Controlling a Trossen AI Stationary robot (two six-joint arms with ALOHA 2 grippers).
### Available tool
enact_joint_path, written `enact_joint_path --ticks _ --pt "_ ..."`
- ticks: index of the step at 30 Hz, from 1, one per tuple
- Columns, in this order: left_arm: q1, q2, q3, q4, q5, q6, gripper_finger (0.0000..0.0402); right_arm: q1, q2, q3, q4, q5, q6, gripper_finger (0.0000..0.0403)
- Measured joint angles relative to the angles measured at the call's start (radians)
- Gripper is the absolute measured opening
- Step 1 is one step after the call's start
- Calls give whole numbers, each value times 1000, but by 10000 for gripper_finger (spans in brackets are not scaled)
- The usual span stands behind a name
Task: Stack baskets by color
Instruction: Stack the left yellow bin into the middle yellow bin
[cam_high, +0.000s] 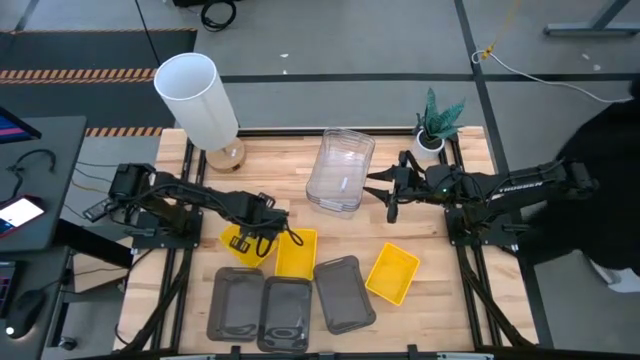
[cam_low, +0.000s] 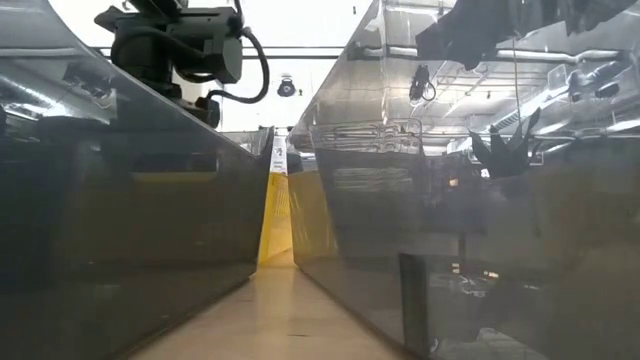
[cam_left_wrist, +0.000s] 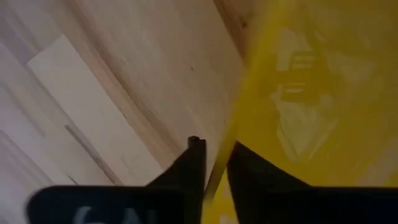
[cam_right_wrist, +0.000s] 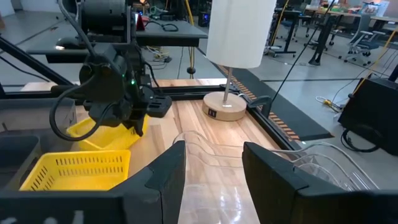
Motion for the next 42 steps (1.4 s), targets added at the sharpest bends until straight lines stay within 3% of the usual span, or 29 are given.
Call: enact_joint_path --ticks 3,12,18,26,32,37,42 --pt "-20 0 19 -47 -22 23 13 0 0 0 0 0 0 164" --pt "-95 -10 177 -226 -315 140 11 0 0 0 0 0 -1 164" --pt "-149 -11 306 -280 -397 176 10 0 0 0 -1 0 -1 164" --pt "-224 -16 428 -244 -492 392 10 0 0 0 -1 0 -8 164" --pt "-253 -16 451 -108 -494 485 10 0 0 0 -1 0 -8 164" --pt "-277 -16 435 13 -395 578 10 0 0 0 -1 0 -8 164" --pt "-298 -16 385 113 -389 638 10 0 0 0 -1 0 -8 164"
